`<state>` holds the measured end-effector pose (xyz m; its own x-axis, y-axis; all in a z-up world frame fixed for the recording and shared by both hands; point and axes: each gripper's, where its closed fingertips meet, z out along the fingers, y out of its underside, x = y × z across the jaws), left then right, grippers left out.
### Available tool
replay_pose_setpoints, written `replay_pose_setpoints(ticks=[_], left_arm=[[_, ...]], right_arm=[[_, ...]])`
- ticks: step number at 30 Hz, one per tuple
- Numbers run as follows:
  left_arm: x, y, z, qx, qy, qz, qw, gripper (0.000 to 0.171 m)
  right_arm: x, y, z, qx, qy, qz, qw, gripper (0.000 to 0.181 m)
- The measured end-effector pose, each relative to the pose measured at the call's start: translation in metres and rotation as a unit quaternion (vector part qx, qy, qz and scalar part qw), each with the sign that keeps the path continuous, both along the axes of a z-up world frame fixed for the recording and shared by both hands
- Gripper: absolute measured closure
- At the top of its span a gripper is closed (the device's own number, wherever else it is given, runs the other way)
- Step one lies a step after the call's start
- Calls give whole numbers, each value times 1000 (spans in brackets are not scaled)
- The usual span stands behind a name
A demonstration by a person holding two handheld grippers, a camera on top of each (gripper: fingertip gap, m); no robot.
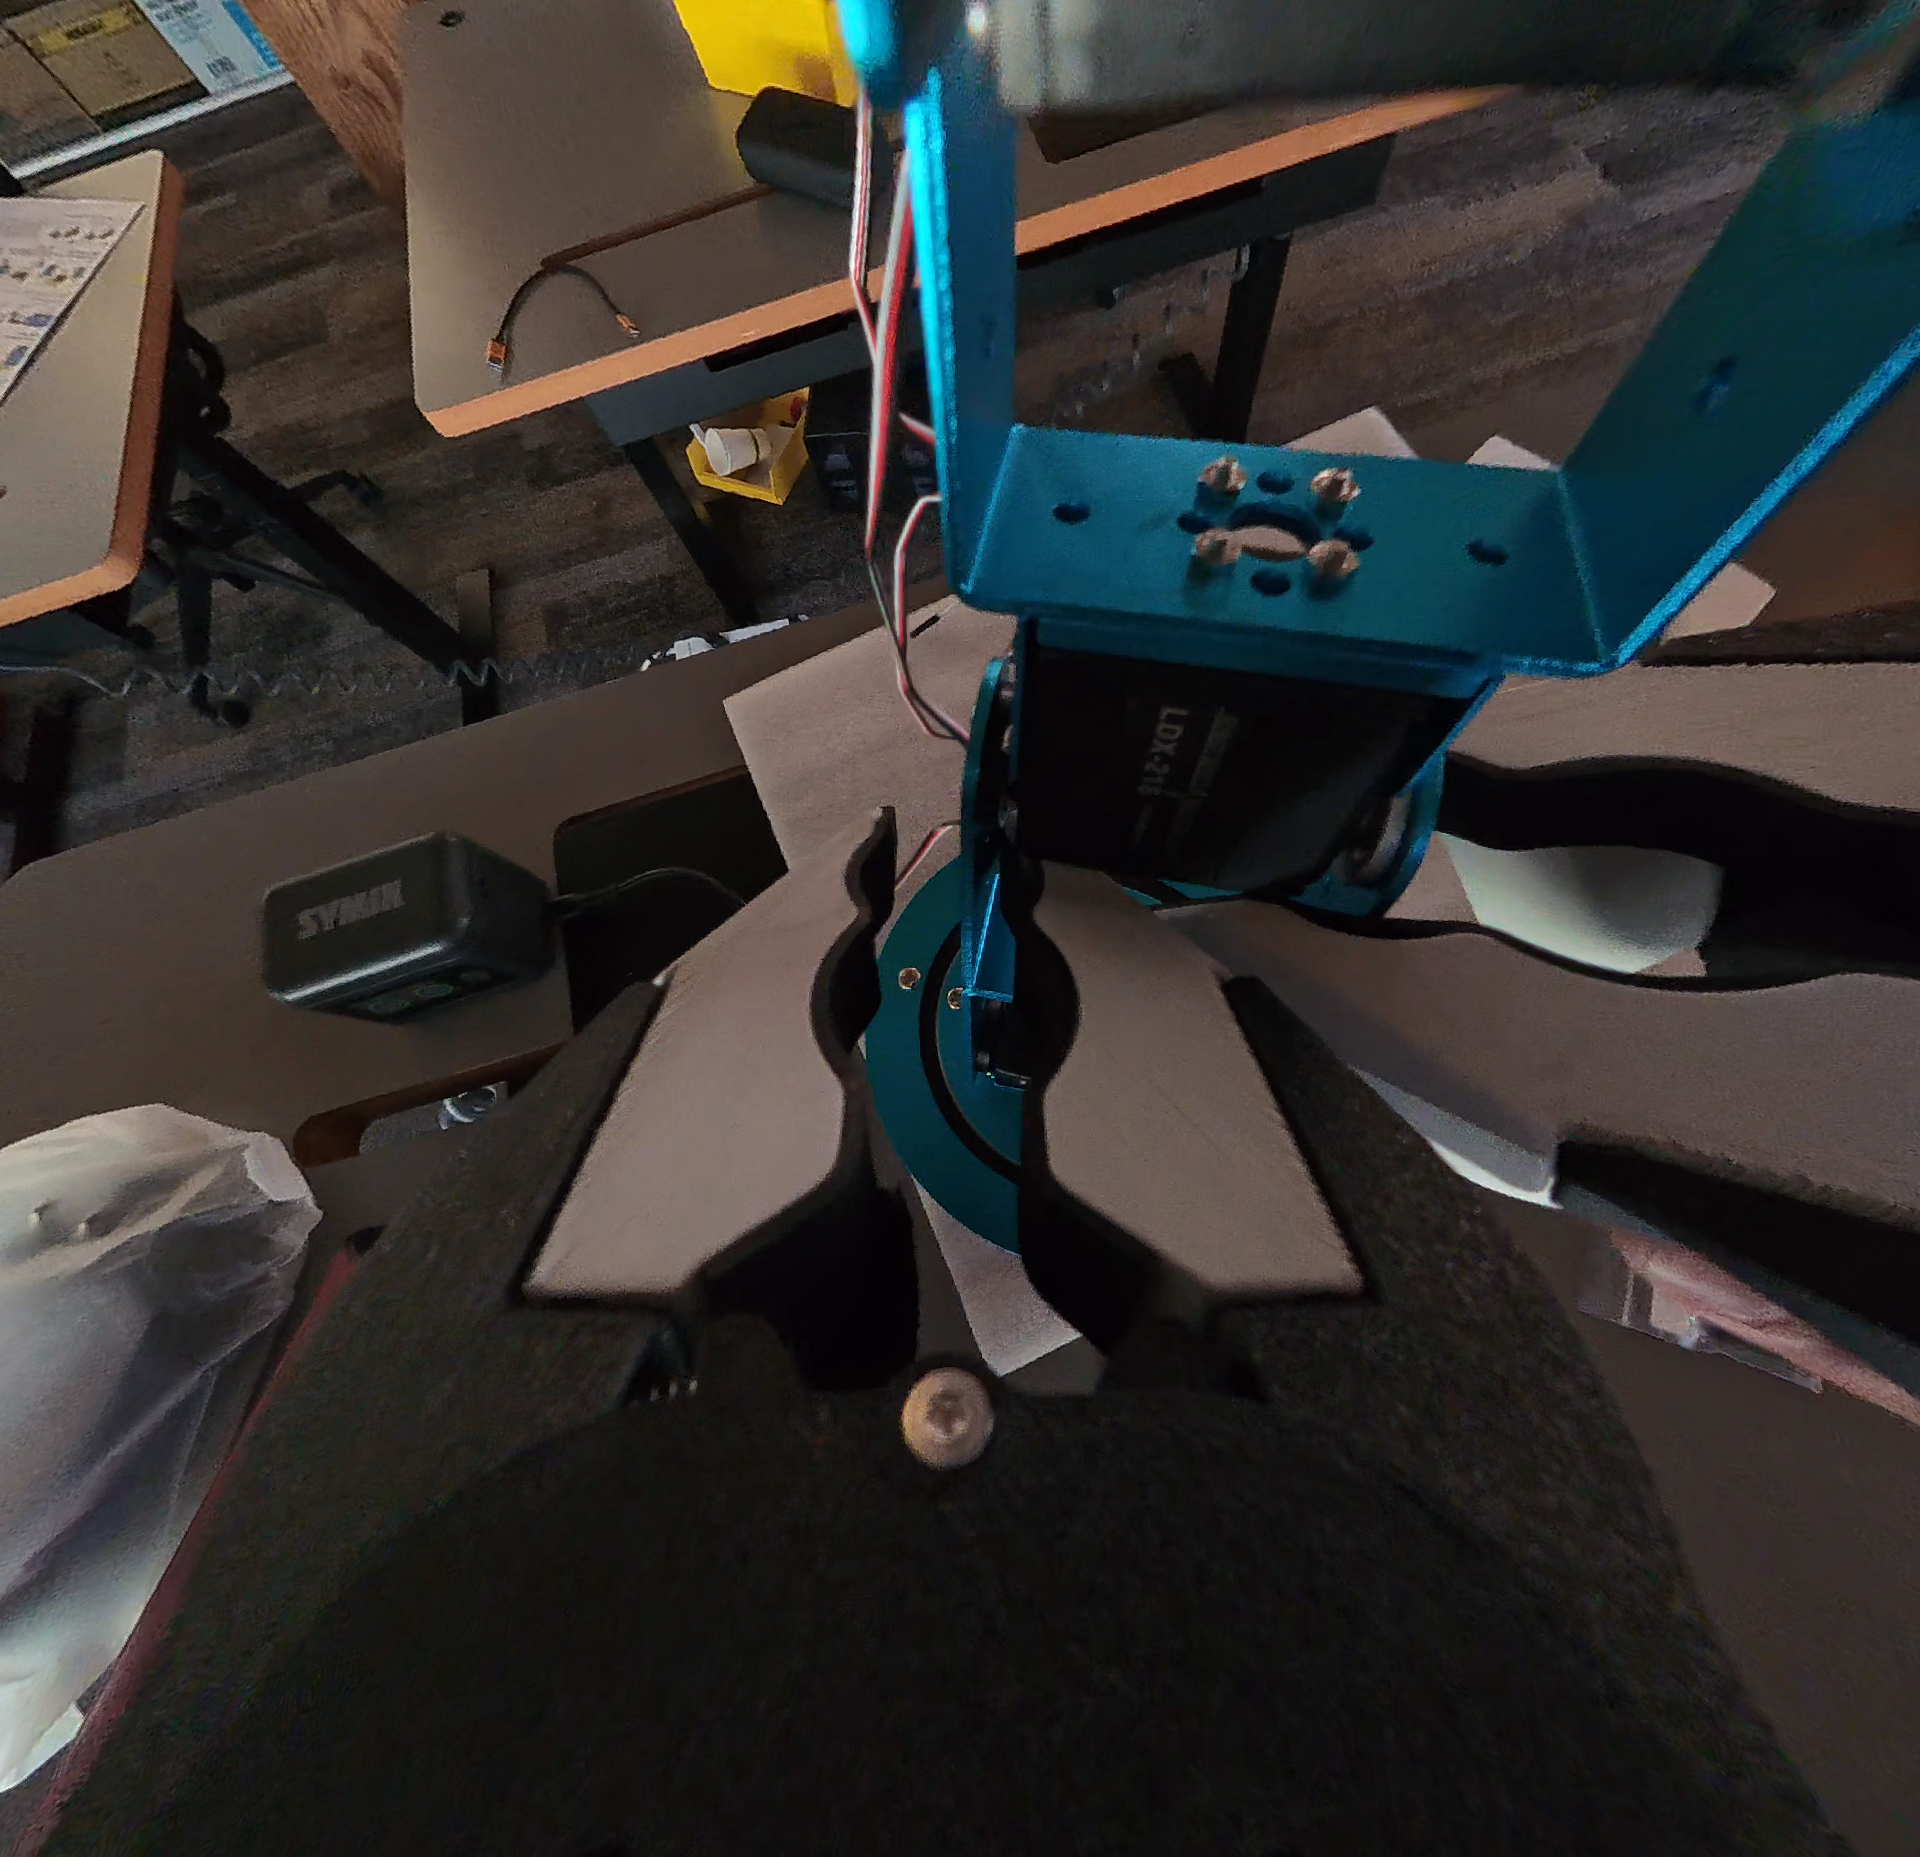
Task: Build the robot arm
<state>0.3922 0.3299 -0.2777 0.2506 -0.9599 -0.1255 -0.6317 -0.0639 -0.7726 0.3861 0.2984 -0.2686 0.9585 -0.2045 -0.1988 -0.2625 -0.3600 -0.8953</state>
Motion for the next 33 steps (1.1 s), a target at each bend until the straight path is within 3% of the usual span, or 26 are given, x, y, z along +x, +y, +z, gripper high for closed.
replay_pose_setpoints(ticks=[12, 17, 26, 33], left_arm=[[-14, -5, 15, 13, -36, 11, 999, 152], [-45, -26, 27, 21, -66, -7, 998, 153], [-102, -71, -7, -19, -23, -69, 997, 151], [-146, -108, -30, -61, -6, -136, 989, 151]], right_arm=[[-3, 2, -2, 5, 23, 43, 999, 157], [-7, -2, -5, -49, 41, 20, 998, 157], [-15, -8, -9, -115, 67, -13, 991, 157], [-13, -7, -10, -107, 72, 23, 991, 156]])
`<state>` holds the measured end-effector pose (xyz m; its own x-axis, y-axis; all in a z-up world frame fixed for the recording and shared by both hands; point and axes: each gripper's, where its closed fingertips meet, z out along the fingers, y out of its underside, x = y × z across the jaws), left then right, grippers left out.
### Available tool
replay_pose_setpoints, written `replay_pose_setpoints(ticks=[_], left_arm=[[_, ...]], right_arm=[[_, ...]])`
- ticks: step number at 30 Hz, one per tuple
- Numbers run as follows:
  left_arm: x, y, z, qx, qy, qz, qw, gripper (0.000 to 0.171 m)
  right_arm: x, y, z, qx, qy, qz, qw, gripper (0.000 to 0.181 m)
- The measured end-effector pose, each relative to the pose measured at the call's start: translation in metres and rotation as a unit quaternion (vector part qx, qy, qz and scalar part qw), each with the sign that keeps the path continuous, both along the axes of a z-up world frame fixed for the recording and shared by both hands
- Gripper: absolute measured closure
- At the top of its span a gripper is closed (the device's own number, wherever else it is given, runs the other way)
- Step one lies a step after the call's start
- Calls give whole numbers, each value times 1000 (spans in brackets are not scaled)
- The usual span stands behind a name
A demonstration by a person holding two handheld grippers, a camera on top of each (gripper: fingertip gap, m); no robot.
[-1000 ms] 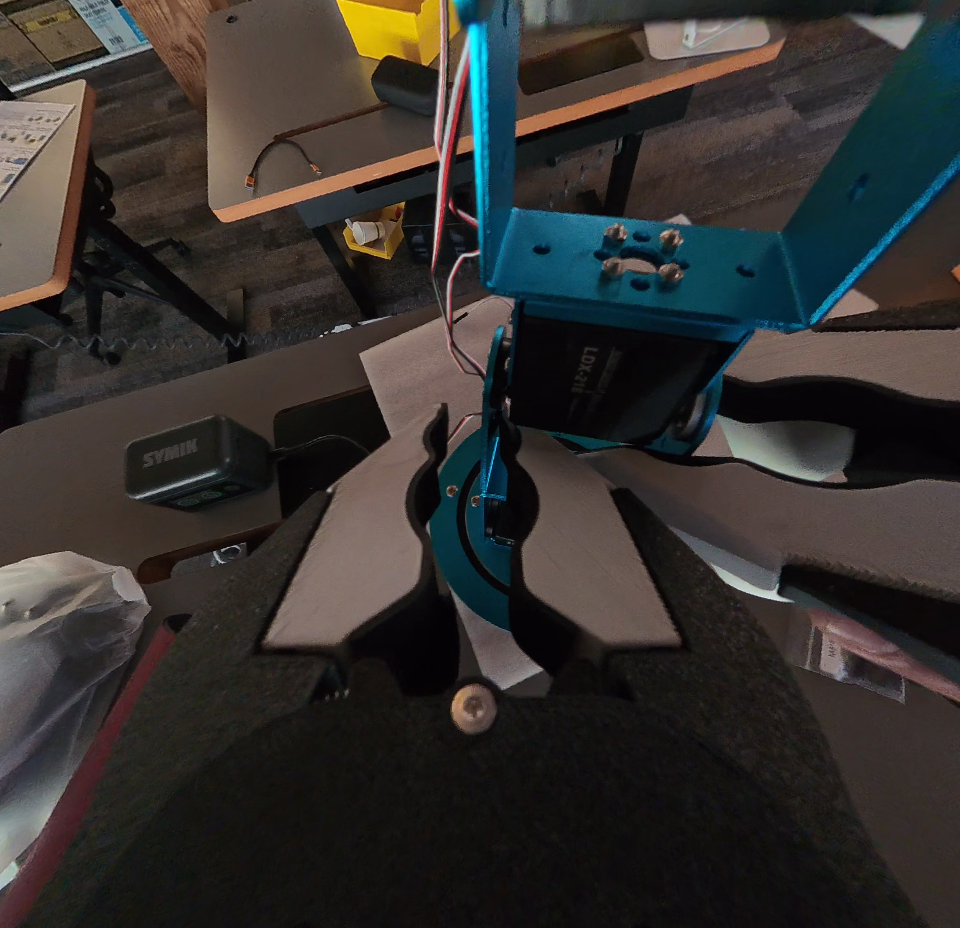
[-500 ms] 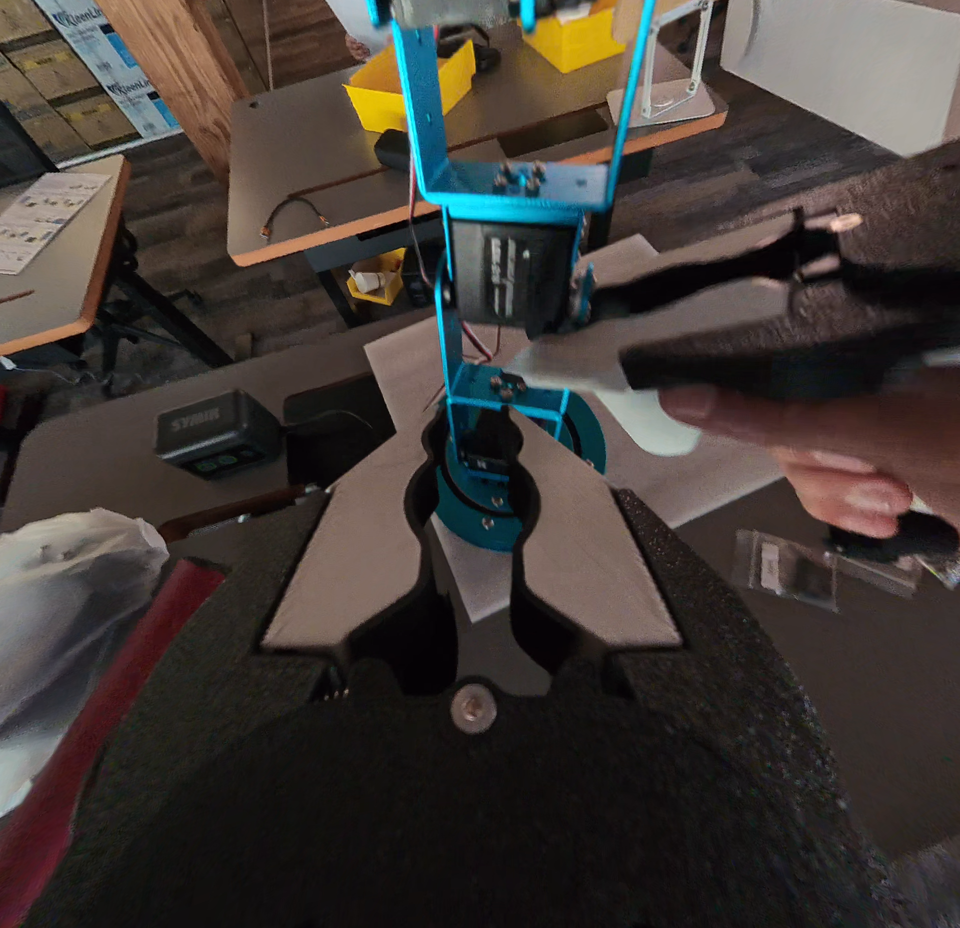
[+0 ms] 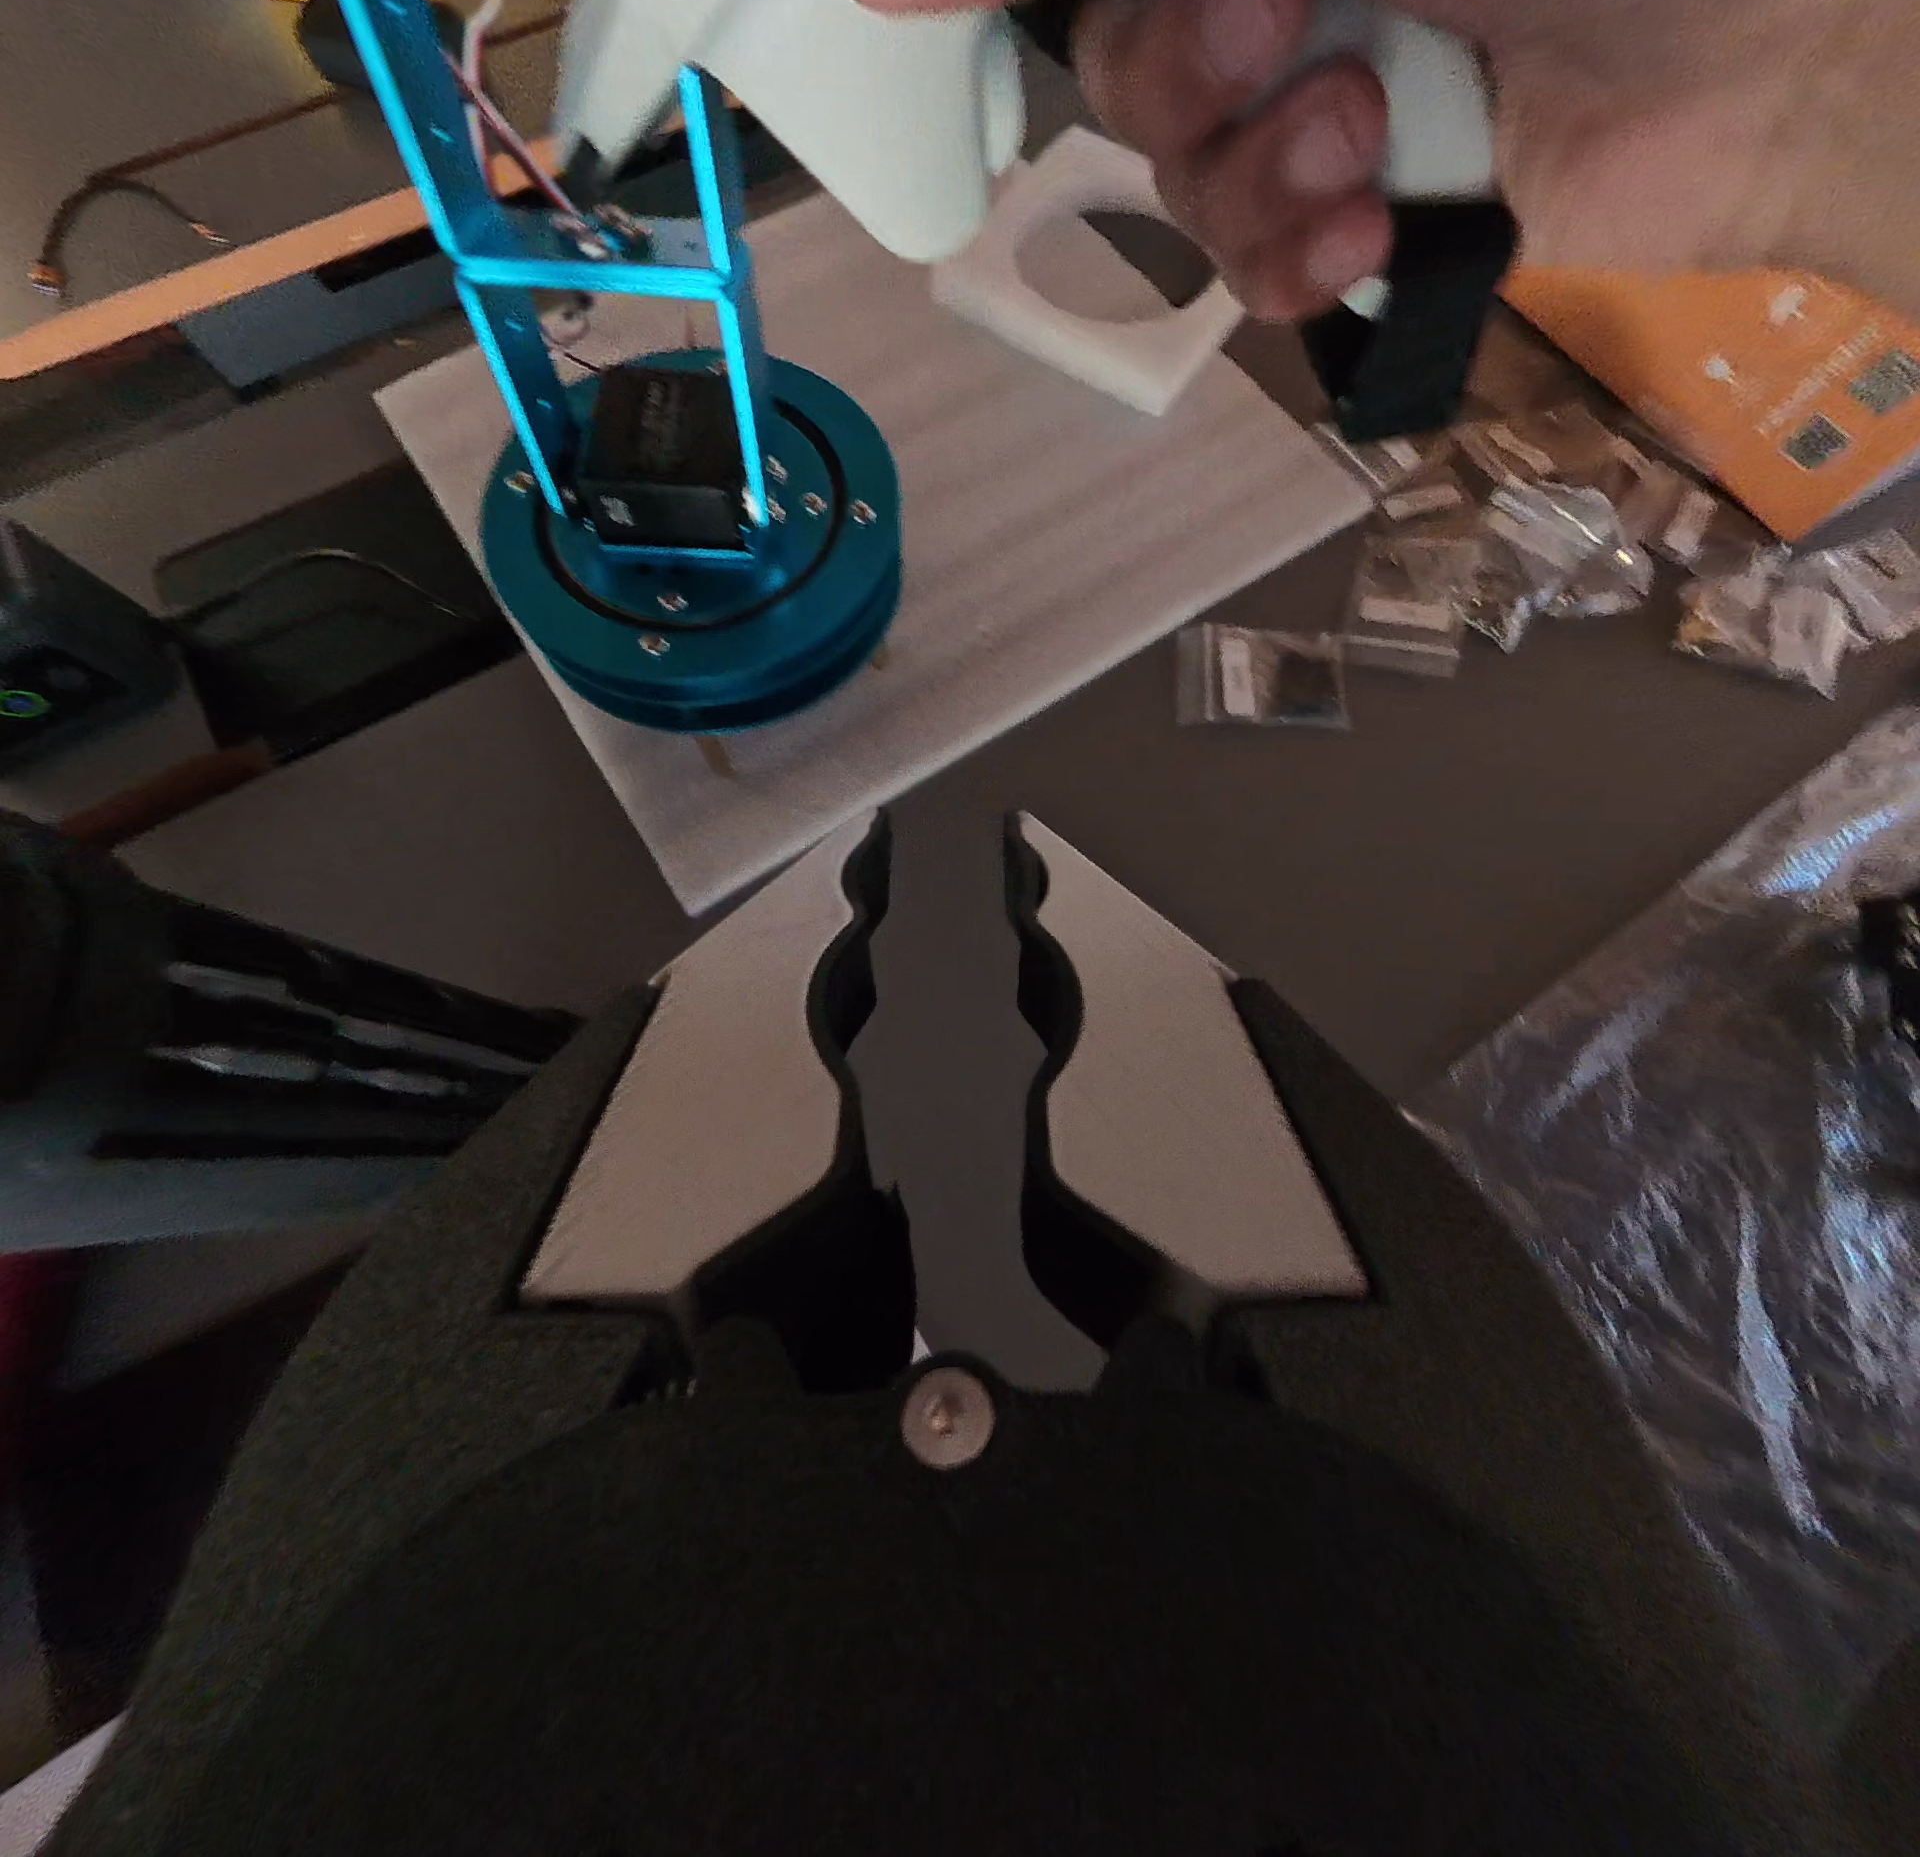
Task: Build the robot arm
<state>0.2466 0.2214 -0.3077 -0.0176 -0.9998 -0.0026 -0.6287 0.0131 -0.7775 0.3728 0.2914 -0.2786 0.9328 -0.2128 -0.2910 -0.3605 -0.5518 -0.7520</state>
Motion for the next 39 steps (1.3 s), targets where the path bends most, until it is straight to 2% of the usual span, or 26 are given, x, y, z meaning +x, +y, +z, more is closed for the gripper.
replay_pose_setpoints(ticks=[3, 6, 9, 12, 14, 16, 19, 21, 22, 23, 25, 28, 34, 39], left_arm=[[-16, -12, -14, -14, 10, -17, 1000, 148], [-34, -25, -28, -30, 23, -39, 999, 145], [-56, -57, -38, -83, 18, -103, 991, 136], [-85, -88, -59, -111, 31, -174, 978, 129], [-100, -100, -76, -102, 46, -192, 975, 127], [-114, -116, -84, -114, 54, -216, 968, 127], [-124, -133, -86, -112, 51, -245, 962, 127], [-123, -141, -83, -99, 41, -258, 960, 127], [-121, -146, -80, -98, 35, -267, 958, 127], [-119, -152, -77, -99, 31, -276, 956, 127], [-113, -162, -75, -102, 32, -291, 951, 127], [-104, -174, -76, -73, 39, -308, 948, 127], [-107, -197, -84, -69, 56, -331, 939, 126], [-122, -203, -105, -69, 82, -330, 938, 126]], right_arm=[[-2, 1, 1, 7, -18, 8, 1000, 155], [-4, -3, 4, 17, -27, 11, 999, 140], [-4, -32, 12, 17, -78, 11, 997, 126], [-17, -99, 29, 25, -145, 5, 989, 126], [-41, -158, 24, 26, -169, 14, 985, 130], [-72, -226, -8, -19, -159, 30, 987, 129], [-114, -330, -75, -100, -118, 20, 988, 125], [-141, -382, -110, -136, -97, 21, 986, 122], [-145, -388, -105, -90, -87, -8, 992, 126], [-156, -393, -102, -61, -64, 1, 996, 129], [-154, -400, -98, -59, -87, -16, 994, 124], [-155, -394, -84, -34, -108, -10, 993, 128], [-143, -410, -110, -147, -146, 48, 977, 134], [-138, -396, -138, -192, -186, 97, 959, 153]])
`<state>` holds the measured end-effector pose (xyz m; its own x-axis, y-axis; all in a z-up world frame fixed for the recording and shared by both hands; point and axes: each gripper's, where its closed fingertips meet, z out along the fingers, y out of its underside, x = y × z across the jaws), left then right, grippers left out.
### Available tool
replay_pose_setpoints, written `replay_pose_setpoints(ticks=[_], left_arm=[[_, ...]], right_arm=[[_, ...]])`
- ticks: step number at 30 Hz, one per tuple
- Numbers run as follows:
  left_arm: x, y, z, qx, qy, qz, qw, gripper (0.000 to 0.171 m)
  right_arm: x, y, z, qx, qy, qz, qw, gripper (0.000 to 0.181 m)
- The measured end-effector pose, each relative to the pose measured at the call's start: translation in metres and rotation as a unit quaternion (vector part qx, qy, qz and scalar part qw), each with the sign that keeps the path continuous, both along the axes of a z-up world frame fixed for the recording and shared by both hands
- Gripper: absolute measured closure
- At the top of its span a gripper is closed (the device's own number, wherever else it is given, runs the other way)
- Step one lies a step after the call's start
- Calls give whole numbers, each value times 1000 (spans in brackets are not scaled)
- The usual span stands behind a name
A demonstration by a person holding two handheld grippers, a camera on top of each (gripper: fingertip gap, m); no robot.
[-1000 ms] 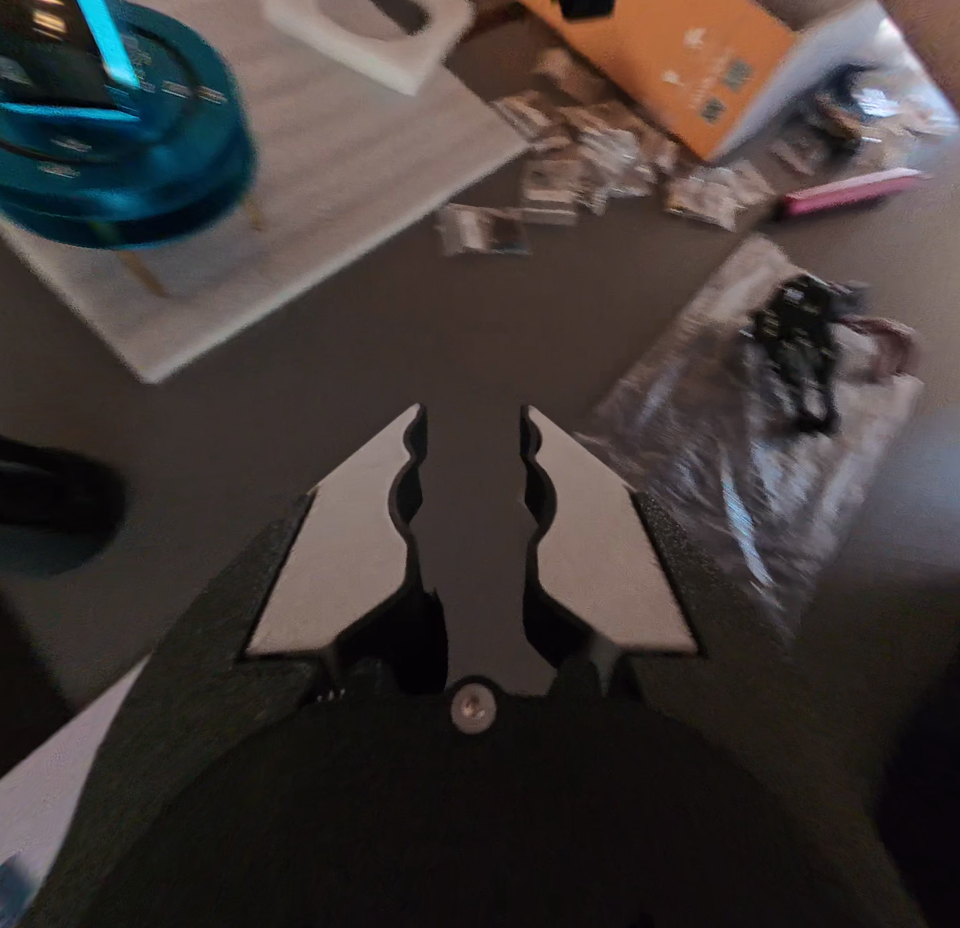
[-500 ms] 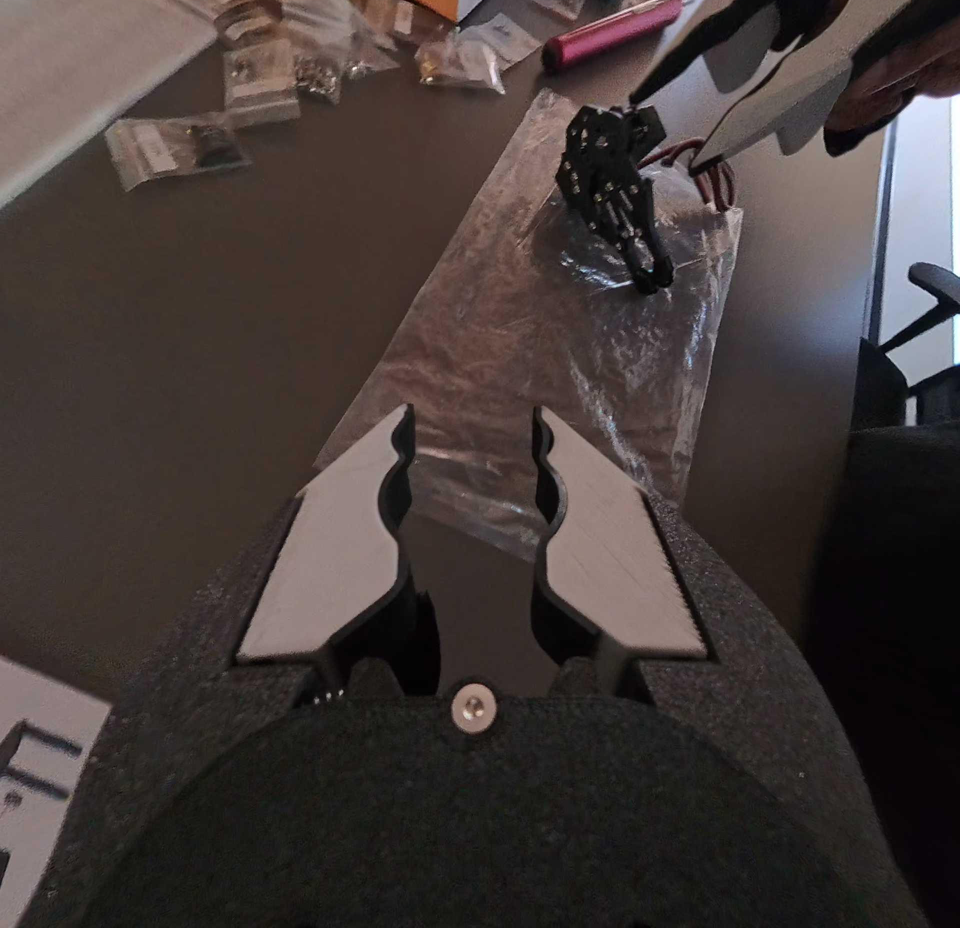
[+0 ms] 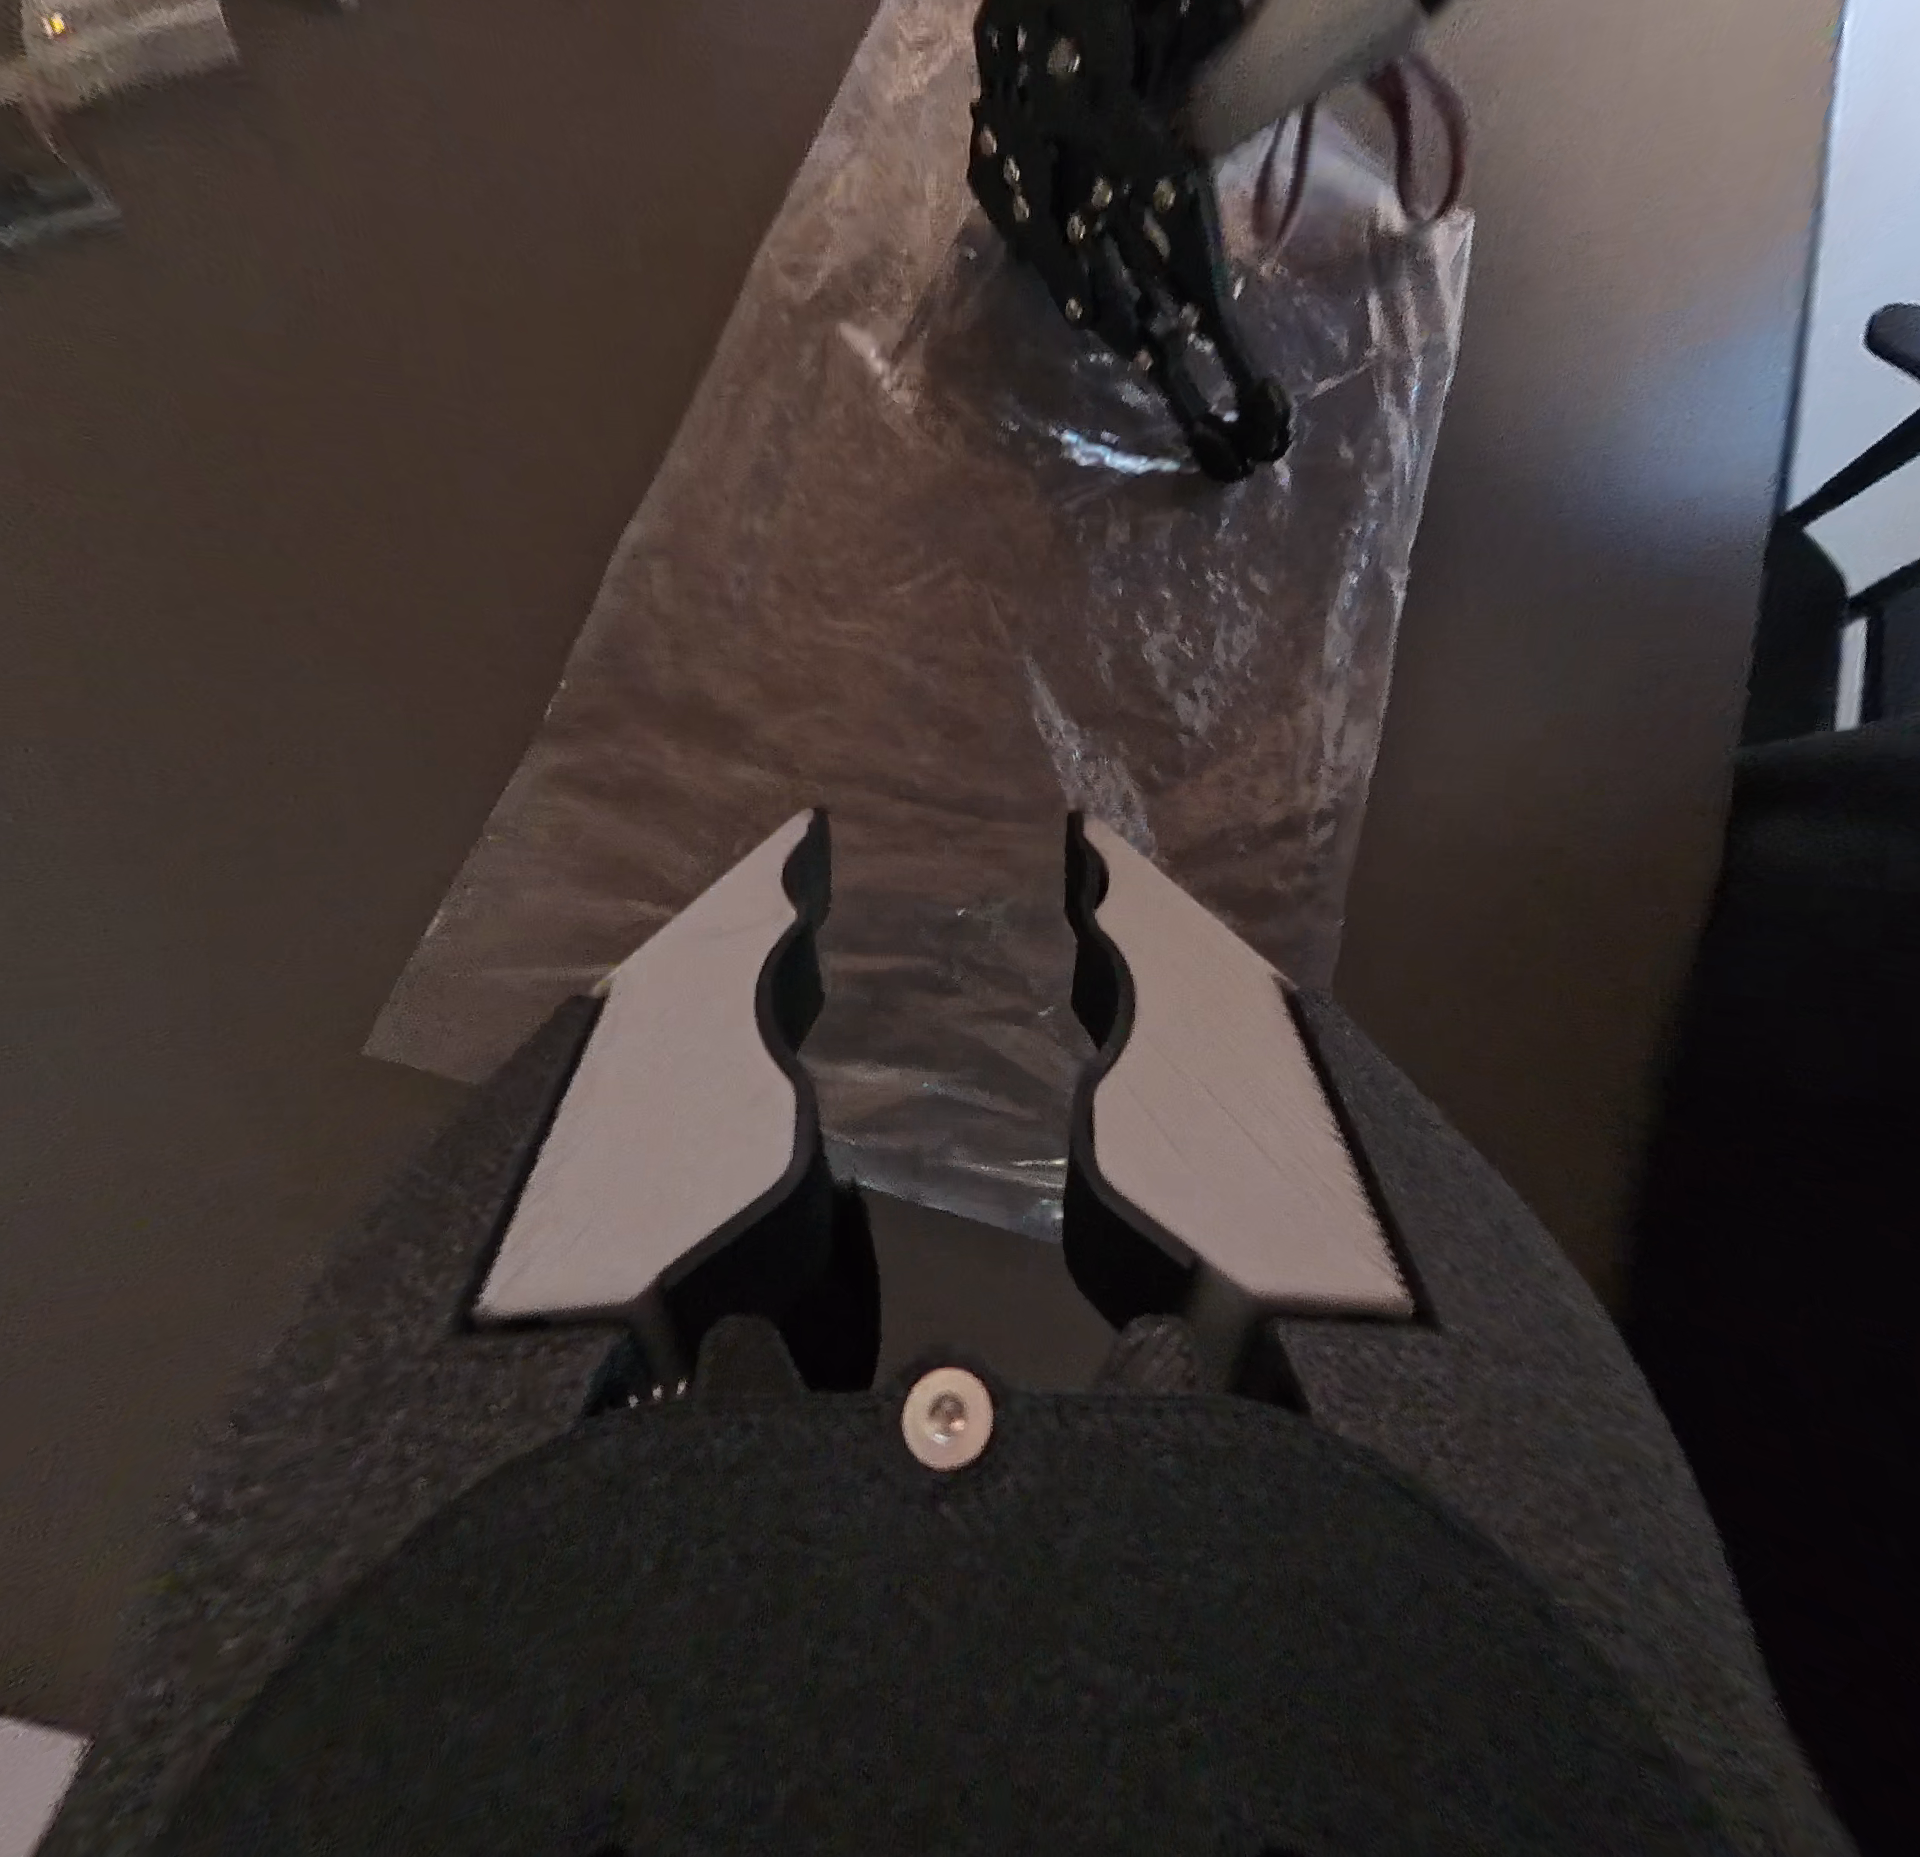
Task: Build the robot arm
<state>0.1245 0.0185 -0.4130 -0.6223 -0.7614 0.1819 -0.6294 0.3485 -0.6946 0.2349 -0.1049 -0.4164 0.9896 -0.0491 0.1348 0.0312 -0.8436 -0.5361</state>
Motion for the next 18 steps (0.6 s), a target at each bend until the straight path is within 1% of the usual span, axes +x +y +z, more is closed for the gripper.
replay_pose_setpoints(ticks=[1, 3, 5, 7, 9, 11, 12, 13, 14, 15, 16, 18], left_arm=[[-3, 2, -4, 7, 4, 3, 1000, 126], [-8, 7, -11, 19, 9, 11, 1000, 126], [-11, 10, -13, 11, 11, 22, 1000, 127], [-16, 11, -12, -7, 16, 33, 999, 127], [-24, 13, -11, -16, 21, 38, 999, 128], [-36, 15, -11, -15, 28, 40, 999, 129], [-42, 17, -11, -13, 31, 41, 999, 129], [-49, 18, -11, -11, 34, 43, 998, 129], [-54, 20, -11, -10, 38, 45, 998, 130], [-59, 21, -11, -8, 41, 47, 998, 129], [-62, 22, -11, -3, 41, 50, 998, 129], [-64, 27, -10, 15, 35, 62, 997, 128]], right_arm=[[3, 4, 2, 5, -15, 6, 1000, 159], [8, 16, 15, 33, -11, 0, 999, 161], [17, 34, 42, 79, -6, -3, 997, 161], [36, 62, 77, 119, -4, 1, 993, 161], [76, 99, 110, 139, -32, -11, 990, 161], [133, 148, 137, 149, -64, -55, 985, 161], [162, 177, 148, 168, -60, -86, 980, 161], [189, 207, 156, 190, -36, -119, 974, 161], [215, 236, 159, 210, -10, -146, 967, 161], [237, 261, 154, 216, 11, -164, 963, 160], [256, 282, 140, 204, 27, -177, 962, 161], [275, 309, 95, 152, 47, -189, 969, 160]])
